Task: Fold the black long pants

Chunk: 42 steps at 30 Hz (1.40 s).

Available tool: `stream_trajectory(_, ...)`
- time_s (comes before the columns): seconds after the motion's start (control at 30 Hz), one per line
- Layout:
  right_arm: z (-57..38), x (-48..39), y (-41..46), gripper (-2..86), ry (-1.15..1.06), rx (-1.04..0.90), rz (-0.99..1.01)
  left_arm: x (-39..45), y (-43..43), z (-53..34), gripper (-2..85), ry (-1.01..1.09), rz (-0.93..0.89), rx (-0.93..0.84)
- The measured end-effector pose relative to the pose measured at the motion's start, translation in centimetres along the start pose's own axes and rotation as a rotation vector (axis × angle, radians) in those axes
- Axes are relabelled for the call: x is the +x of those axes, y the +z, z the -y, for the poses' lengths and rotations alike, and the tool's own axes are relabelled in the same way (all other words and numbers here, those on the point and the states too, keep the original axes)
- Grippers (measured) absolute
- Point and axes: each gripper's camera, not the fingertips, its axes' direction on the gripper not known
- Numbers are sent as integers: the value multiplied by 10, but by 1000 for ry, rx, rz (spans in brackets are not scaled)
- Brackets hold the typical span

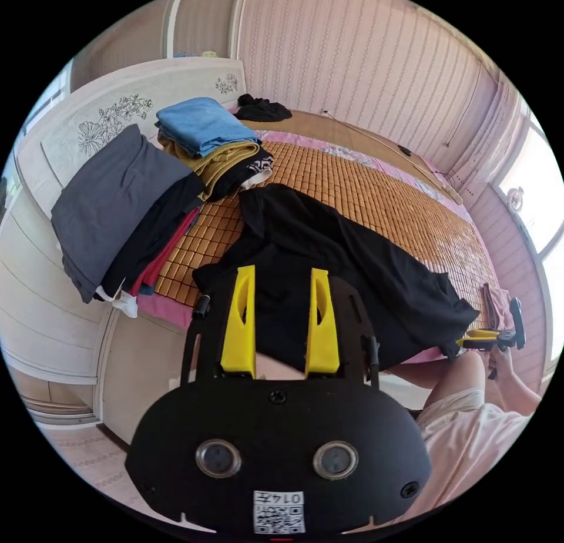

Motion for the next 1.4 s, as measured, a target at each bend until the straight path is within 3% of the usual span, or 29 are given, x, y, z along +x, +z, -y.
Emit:
stream_trajectory(0.27, -1, 35, 13, 115, 115, -31, -17, -118, 48, 14, 201, -235, -35, -209)
stream_trajectory(0.4, -15, 67, -2, 135, 234, 14, 5, -149, 70, 30, 195, -345, -178, -279)
stream_trajectory(0.7, -65, 121, -19, 173, 424, 125, -7, -150, 90, 66, 114, -158, 67, -443)
stream_trajectory(0.83, -66, 141, -4, 117, 466, 48, 142, -161, 80, 69, 20, -160, -49, -417)
stream_trajectory(1.0, -86, 160, -11, 10, 491, 89, 159, -167, 57, 71, -6, -133, -57, -363)
stream_trajectory(1.4, -137, 236, -79, -3, 499, 359, 285, -179, -12, 96, -9, -81, -139, -182)
